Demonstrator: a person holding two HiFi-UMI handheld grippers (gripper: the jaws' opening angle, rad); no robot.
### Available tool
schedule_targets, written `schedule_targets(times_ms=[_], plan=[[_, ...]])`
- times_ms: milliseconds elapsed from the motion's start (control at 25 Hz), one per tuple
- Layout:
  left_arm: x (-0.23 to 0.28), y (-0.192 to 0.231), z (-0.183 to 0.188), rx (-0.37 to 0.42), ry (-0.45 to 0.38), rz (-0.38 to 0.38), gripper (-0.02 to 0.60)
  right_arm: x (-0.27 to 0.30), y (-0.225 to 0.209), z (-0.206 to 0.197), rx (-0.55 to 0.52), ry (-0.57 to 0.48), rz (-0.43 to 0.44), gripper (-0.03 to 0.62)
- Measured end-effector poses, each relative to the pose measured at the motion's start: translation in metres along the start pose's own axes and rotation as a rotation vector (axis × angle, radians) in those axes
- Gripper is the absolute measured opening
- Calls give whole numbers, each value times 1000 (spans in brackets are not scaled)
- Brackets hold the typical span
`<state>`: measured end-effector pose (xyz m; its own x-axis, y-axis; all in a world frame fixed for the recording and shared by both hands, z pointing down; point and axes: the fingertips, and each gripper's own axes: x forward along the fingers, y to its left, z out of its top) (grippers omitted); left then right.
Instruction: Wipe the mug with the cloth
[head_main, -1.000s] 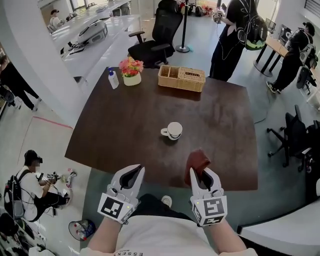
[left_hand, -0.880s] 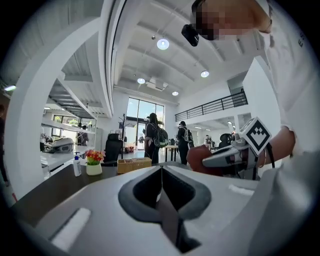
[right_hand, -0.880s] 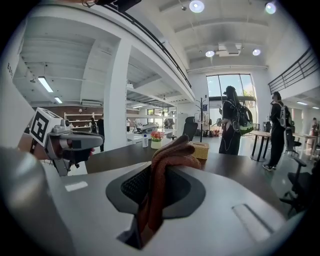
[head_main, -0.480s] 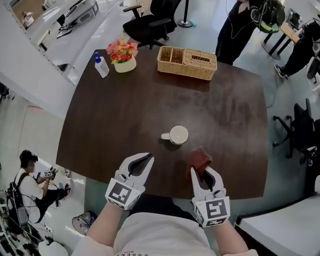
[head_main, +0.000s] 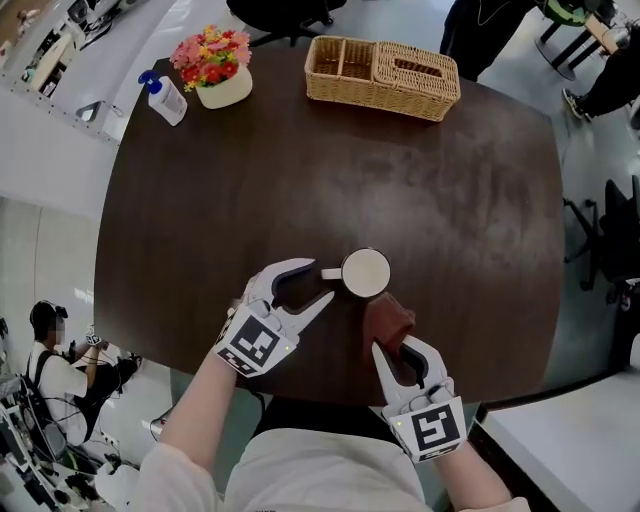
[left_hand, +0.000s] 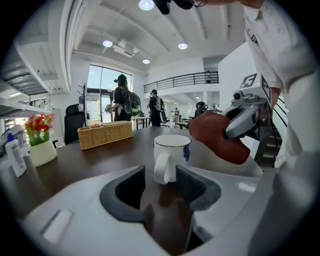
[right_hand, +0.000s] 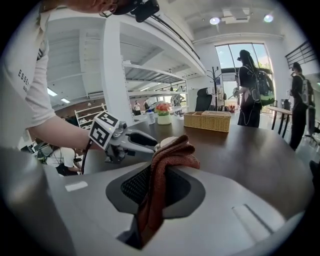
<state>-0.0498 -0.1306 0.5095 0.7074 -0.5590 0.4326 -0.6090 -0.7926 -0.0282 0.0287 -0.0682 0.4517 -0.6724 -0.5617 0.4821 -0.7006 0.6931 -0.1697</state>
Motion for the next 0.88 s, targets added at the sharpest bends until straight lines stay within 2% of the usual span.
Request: schedule_targets(times_ms=[120, 240, 400, 440, 520, 760, 880], plan=[[12, 3, -9, 37, 16, -62, 173, 12, 7, -5, -16, 10, 44, 81], [20, 6, -8, 47, -3, -78, 172, 21, 18, -15, -69, 37, 103, 82], [29, -1, -16, 151, 28, -136, 166, 39, 35, -31, -183, 119, 181, 82], [30, -2, -18, 168, 30, -151, 136, 46, 37, -36, -197, 146, 197, 81], [30, -3, -19, 178, 23, -173, 84, 58, 40, -43, -207, 190, 224, 83], [25, -9, -20, 184, 25, -243, 75, 73, 41, -41, -251, 219, 299, 83], [20, -10, -22, 192, 32, -265, 74, 75, 35, -41, -297, 226, 286, 83]])
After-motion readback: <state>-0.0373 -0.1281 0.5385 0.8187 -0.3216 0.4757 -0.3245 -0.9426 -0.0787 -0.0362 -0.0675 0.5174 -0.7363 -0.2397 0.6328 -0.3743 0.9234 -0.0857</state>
